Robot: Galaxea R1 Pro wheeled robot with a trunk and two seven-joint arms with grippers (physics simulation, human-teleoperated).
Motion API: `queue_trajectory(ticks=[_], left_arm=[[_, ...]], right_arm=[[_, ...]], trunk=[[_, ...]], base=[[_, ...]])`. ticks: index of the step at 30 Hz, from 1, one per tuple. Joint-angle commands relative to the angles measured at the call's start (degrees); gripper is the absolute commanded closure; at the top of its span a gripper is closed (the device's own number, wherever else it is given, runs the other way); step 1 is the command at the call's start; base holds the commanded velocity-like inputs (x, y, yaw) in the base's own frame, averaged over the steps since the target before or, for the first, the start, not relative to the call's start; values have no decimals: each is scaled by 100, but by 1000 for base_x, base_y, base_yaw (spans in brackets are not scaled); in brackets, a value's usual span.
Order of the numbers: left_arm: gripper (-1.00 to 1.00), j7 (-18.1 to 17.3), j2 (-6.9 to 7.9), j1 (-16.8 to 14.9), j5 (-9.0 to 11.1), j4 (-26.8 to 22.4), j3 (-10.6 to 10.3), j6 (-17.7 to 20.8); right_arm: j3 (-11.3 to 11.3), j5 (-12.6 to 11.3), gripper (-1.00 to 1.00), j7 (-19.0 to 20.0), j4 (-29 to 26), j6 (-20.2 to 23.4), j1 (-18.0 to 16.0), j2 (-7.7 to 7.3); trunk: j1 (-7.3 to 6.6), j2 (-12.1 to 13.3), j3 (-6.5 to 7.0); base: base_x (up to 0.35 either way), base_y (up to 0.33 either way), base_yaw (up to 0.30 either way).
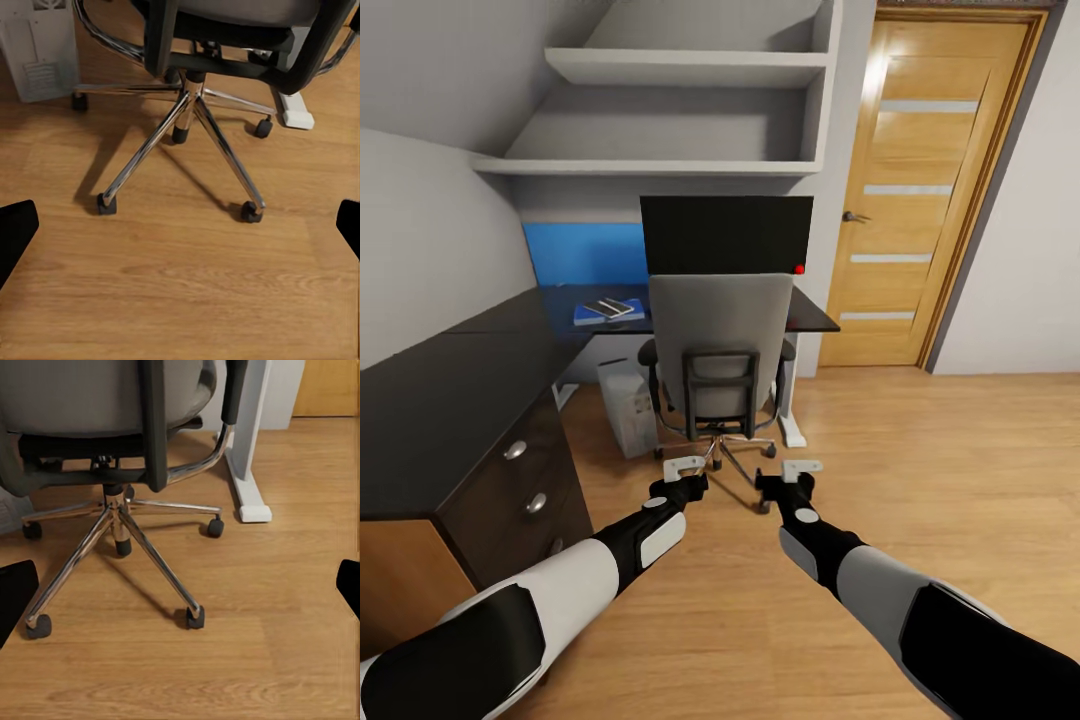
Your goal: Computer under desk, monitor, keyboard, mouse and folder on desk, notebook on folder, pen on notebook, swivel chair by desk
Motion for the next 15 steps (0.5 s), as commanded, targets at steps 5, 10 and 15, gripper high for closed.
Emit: queue_trajectory(ticks=[5, 10, 15], left_arm=[[-100, 22, 11, -6, 74, 132, -49, -19], [-100, -8, -9, -6, 77, 506, -55, 8], [-100, -5, -32, -6, 76, 640, -72, 9]], right_arm=[[44, -50, -100, -46, 200, -332, -4, -49], [47, -51, -100, -47, 294, -472, -4, -98], [52, -51, -100, -51, 320, -514, 2, -158]], trunk=[[-111, 200, 85], [-221, 400, 174], [-331, 601, 264]], base=[[0, 0, 0], [0, 0, 0], [0, 0, 0]])
